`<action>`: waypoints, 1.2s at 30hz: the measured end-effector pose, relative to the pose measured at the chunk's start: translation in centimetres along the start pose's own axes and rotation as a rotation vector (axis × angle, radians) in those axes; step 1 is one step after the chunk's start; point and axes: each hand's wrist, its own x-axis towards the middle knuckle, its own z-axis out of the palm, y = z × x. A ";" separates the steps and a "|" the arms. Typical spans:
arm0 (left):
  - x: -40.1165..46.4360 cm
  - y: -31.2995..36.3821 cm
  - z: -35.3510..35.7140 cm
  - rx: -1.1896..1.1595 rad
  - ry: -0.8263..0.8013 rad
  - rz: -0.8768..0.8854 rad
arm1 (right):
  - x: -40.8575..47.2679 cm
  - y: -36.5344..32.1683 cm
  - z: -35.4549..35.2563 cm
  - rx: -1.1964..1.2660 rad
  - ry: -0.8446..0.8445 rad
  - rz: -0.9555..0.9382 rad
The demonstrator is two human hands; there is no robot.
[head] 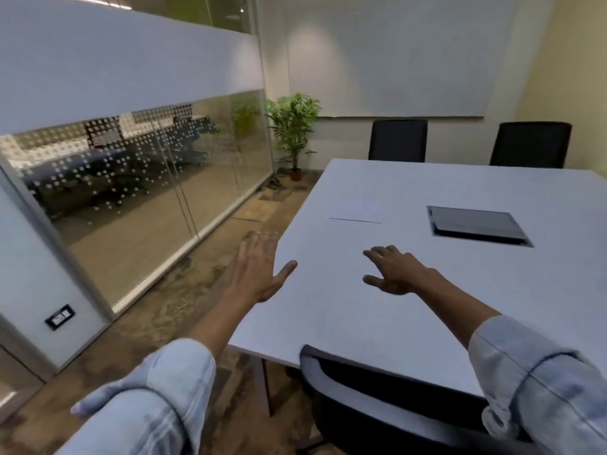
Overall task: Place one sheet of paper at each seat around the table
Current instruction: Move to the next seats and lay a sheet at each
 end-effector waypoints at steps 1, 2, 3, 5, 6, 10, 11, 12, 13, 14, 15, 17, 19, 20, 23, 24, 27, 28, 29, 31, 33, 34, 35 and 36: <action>0.5 -3.2 0.7 -0.013 -0.021 -0.011 | 3.3 -2.6 0.0 -0.012 -0.009 0.010; -0.3 -3.5 1.2 0.015 -0.041 -0.003 | 3.4 -3.4 0.1 -0.021 -0.006 0.010; 0.5 -6.4 2.2 0.004 -0.087 -0.003 | 5.9 -5.6 -0.1 -0.016 -0.020 0.018; 0.3 -8.6 3.0 0.006 -0.127 0.020 | 8.2 -7.9 0.4 -0.007 -0.063 0.044; 1.0 -11.1 3.7 -0.007 -0.164 0.021 | 10.8 -9.8 1.1 0.014 -0.060 0.045; 3.7 -18.1 7.4 -0.014 -0.265 0.060 | 19.2 -14.1 4.5 0.065 -0.088 0.094; 4.2 -18.8 8.4 0.002 -0.284 0.089 | 20.4 -14.4 5.3 0.063 -0.092 0.099; 5.1 -20.2 9.8 0.021 -0.318 0.113 | 22.1 -15.3 6.3 0.091 -0.119 0.116; 6.1 -21.5 11.3 0.030 -0.348 0.141 | 24.0 -16.1 7.6 0.110 -0.142 0.139; 7.1 -22.6 13.0 0.042 -0.376 0.191 | 25.8 -16.8 8.9 0.129 -0.164 0.161; 8.0 -23.6 14.7 0.061 -0.403 0.243 | 27.5 -17.3 10.6 0.155 -0.187 0.192; 10.0 -25.4 17.8 0.048 -0.460 0.318 | 30.6 -18.4 13.6 0.221 -0.265 0.268; 12.1 -27.2 20.6 0.019 -0.539 0.392 | 33.0 -19.5 16.1 0.294 -0.356 0.360; 13.1 -27.9 21.7 0.007 -0.566 0.434 | 34.0 -19.9 17.2 0.318 -0.389 0.407; 17.4 -30.0 23.9 -0.002 -0.614 0.559 | 36.5 -20.7 18.4 0.392 -0.449 0.540; 19.0 -30.5 24.5 -0.012 -0.626 0.580 | 37.3 -20.8 18.1 0.413 -0.460 0.578; 24.5 -31.4 26.3 -0.020 -0.640 0.671 | 40.2 -20.4 17.7 0.455 -0.444 0.667; 26.4 -31.7 27.0 -0.023 -0.636 0.709 | 41.2 -20.2 17.5 0.466 -0.431 0.694; 28.3 -31.8 27.9 -0.024 -0.631 0.743 | 42.3 -20.0 17.3 0.472 -0.416 0.722; 32.3 -32.0 29.6 -0.015 -0.625 0.828 | 44.4 -19.5 16.9 0.492 -0.384 0.785; 36.6 -32.1 31.2 -0.004 -0.606 0.914 | 46.5 -18.9 16.7 0.492 -0.344 0.862; 38.9 -32.2 31.9 -0.003 -0.593 0.951 | 47.6 -18.5 16.5 0.495 -0.325 0.907; 41.2 -32.2 32.5 -0.003 -0.587 0.985 | 48.7 -18.3 16.3 0.510 -0.308 0.956; 43.4 -32.2 32.9 -0.011 -0.586 0.999 | 49.7 -18.0 15.7 0.528 -0.298 1.001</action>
